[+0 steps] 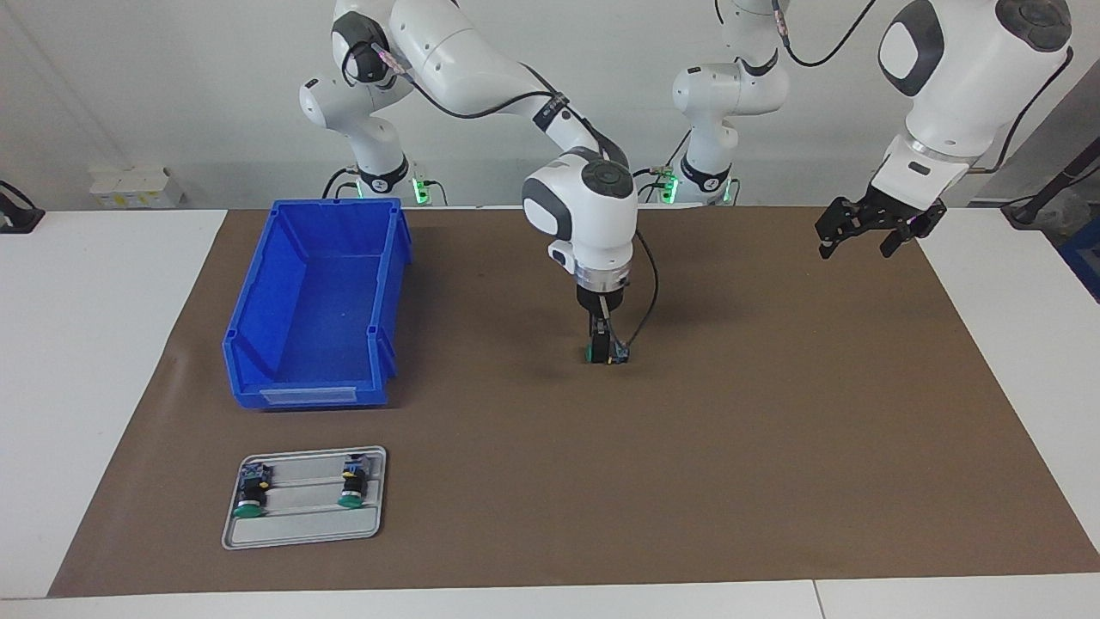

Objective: Place and press button with both arms
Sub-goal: 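Carry the button to the table center and set it down with the right gripper, then retract the right gripper to rest while the left gripper reaches the button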

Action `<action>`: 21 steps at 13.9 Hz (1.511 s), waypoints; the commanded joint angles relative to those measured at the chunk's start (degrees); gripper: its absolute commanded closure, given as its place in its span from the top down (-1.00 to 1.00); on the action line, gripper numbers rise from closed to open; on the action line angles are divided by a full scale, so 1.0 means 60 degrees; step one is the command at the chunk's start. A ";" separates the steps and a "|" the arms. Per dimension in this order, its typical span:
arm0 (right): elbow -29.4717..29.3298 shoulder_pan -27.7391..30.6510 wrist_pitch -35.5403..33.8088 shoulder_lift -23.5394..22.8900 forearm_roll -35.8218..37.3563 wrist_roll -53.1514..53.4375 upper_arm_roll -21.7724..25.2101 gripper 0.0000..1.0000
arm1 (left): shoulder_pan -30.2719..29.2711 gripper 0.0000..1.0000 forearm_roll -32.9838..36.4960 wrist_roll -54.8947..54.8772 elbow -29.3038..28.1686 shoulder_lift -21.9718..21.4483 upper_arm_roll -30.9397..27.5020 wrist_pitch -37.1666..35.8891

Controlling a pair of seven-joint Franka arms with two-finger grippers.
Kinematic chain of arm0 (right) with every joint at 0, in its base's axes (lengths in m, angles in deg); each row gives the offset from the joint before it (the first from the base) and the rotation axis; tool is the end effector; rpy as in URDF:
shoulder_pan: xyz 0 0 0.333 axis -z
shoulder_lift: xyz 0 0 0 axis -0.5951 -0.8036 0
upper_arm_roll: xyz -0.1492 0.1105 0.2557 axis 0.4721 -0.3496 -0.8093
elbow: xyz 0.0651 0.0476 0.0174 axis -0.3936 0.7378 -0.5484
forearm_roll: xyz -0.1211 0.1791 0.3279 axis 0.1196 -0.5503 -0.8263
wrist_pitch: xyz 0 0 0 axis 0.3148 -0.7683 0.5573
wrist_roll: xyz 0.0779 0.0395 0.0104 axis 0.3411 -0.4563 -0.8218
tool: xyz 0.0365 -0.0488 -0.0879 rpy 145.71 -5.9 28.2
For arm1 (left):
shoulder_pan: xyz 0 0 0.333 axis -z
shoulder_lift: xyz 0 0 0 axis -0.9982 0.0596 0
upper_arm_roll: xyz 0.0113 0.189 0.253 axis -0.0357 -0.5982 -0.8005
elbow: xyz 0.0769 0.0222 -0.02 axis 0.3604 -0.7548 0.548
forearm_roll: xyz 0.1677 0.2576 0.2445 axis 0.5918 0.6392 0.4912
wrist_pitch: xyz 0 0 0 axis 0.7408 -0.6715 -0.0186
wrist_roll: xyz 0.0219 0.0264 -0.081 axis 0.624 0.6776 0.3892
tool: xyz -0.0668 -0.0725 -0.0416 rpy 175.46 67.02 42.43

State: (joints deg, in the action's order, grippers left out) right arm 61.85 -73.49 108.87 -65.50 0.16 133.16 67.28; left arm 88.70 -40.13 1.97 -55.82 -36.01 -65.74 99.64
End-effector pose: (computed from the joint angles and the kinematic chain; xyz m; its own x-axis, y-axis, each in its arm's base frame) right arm 0.5608 0.4395 0.3875 -0.0099 -0.9991 -0.0418 -0.9893 0.0159 -0.1451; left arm 0.5616 -0.0243 0.5967 0.9979 -0.0630 -0.0120 -0.0630 -0.9980 -0.0011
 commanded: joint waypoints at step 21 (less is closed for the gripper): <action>0.1872 0.5369 -0.2868 0.4422 -0.1220 -1.3526 -0.0084 0.99 | 0.4393 0.93 -0.0335 -0.8058 -0.3056 0.0553 0.0039 0.4602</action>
State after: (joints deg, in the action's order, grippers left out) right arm 71.62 -43.23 93.00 -40.89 -5.73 60.13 67.37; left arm 112.69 -41.71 -41.46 -70.84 -32.50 -64.40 122.67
